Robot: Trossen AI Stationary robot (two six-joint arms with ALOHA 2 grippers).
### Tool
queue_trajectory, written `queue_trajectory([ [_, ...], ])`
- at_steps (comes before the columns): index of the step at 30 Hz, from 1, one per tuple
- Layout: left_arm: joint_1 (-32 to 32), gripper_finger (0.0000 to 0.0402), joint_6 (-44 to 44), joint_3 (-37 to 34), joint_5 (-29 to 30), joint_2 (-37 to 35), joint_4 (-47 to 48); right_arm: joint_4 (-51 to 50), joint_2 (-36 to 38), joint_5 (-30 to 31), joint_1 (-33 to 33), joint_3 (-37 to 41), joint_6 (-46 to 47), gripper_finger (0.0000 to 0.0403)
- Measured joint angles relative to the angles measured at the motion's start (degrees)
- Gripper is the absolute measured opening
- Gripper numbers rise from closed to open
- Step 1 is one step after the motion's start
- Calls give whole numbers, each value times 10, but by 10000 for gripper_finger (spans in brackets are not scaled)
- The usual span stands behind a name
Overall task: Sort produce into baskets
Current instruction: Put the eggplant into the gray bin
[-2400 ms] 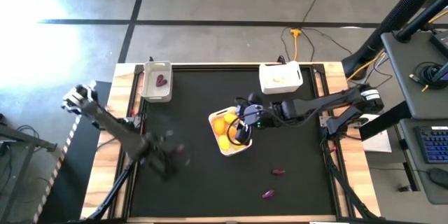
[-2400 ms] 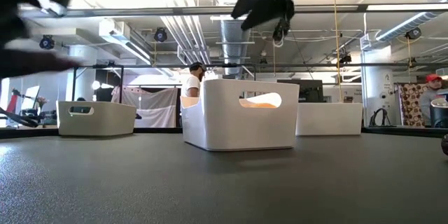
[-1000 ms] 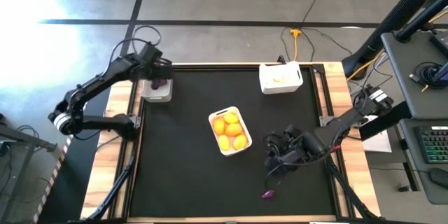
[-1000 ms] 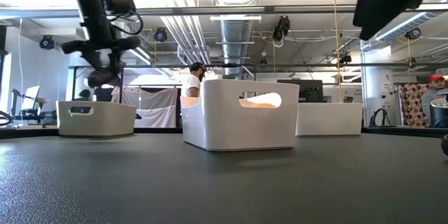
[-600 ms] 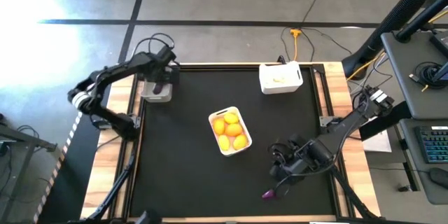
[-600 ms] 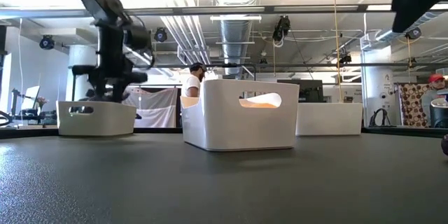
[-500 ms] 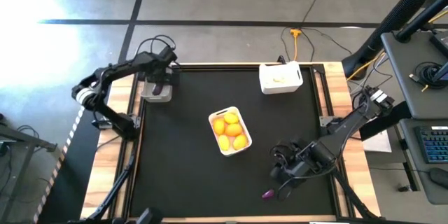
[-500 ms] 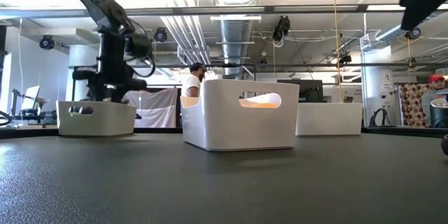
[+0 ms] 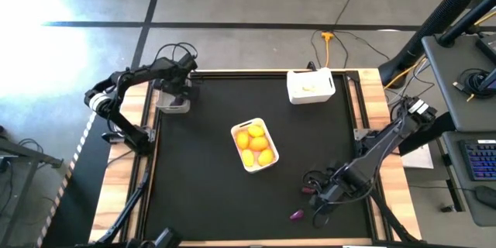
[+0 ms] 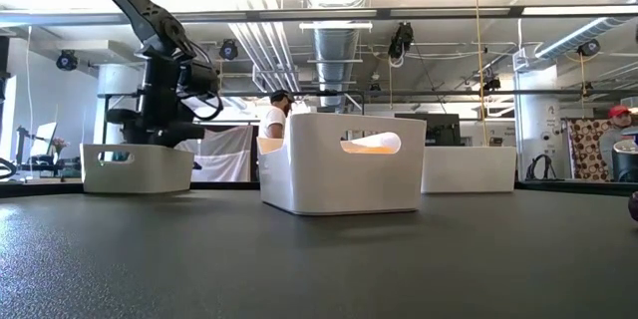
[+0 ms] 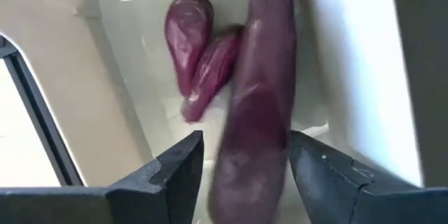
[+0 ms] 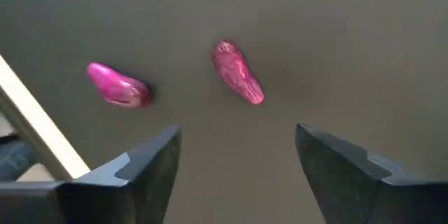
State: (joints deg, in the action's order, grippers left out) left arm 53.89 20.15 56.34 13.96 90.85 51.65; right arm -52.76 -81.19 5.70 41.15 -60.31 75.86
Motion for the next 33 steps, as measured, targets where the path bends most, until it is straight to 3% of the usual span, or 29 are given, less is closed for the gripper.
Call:
queue_trajectory([
  [7, 0, 216, -2, 0, 0, -1, 40, 80, 0, 3, -2, 72, 18, 307],
  [12, -1, 217, -20, 0, 0, -6, 72, 197, -8, 37, -2, 114, -106, 299],
  [19, -4, 201, -31, 20, 1, -49, 89, 209, -59, 78, -3, 124, -229, 262],
  [27, -30, 190, -31, 52, -1, -154, 73, 237, -117, 78, -2, 121, -245, 203],
  [33, -84, 190, -21, 54, -41, -256, 8, 244, -120, 91, -2, 121, -253, 145],
])
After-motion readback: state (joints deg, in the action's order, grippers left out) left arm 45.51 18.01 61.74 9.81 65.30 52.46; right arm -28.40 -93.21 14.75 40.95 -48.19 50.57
